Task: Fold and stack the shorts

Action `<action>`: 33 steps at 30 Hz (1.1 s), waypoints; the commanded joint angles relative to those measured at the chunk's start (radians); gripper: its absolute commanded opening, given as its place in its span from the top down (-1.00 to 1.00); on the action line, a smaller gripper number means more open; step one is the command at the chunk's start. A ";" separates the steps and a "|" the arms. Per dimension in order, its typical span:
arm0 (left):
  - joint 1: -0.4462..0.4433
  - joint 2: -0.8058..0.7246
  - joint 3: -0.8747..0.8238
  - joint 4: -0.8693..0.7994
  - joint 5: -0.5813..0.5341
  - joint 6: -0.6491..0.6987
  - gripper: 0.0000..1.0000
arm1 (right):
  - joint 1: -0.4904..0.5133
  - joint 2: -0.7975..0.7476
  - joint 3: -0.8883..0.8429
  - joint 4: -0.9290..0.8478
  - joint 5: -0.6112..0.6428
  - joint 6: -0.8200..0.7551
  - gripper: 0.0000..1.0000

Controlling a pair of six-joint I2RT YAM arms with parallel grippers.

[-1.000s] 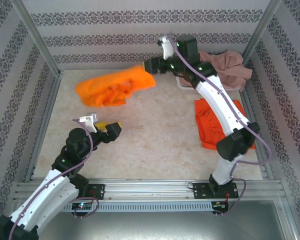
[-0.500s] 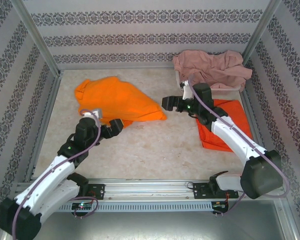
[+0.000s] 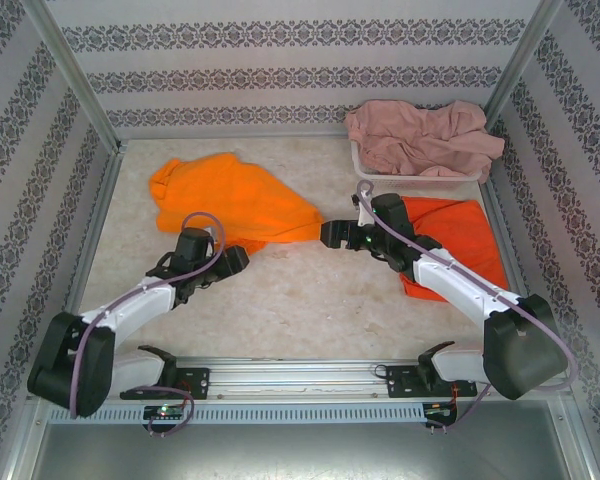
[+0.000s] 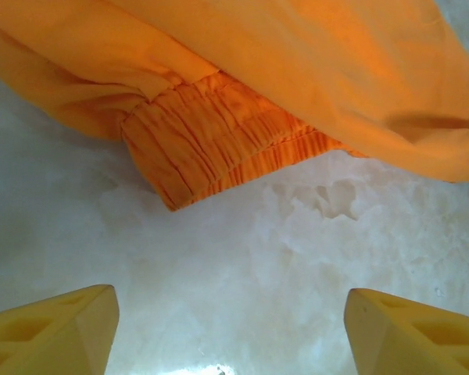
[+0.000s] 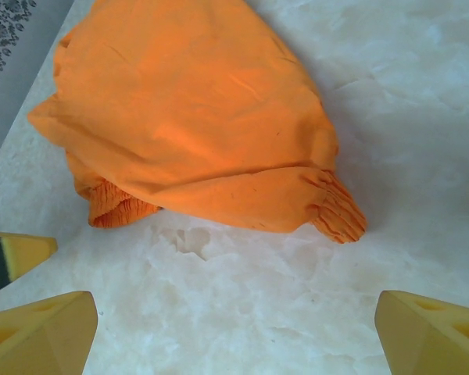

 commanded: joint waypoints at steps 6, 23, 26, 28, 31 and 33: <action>0.032 0.181 0.048 0.216 0.025 0.023 -0.36 | -0.004 -0.033 -0.050 0.029 0.038 -0.013 -0.84; 0.074 0.387 0.108 0.362 0.063 -0.018 0.47 | -0.003 -0.003 -0.077 0.033 0.036 -0.006 -0.83; 0.080 0.365 0.118 0.346 0.067 -0.010 0.81 | -0.003 0.013 -0.075 0.032 0.044 -0.015 -0.83; 0.083 0.315 0.137 0.300 0.068 0.011 1.00 | -0.001 0.029 -0.070 0.027 0.053 -0.031 -0.80; 0.083 0.217 0.198 0.189 0.088 0.062 1.00 | 0.001 0.046 -0.053 0.020 0.040 -0.050 -0.73; 0.083 0.127 0.270 0.068 0.099 0.113 1.00 | 0.004 0.039 -0.045 0.031 0.028 -0.050 -0.73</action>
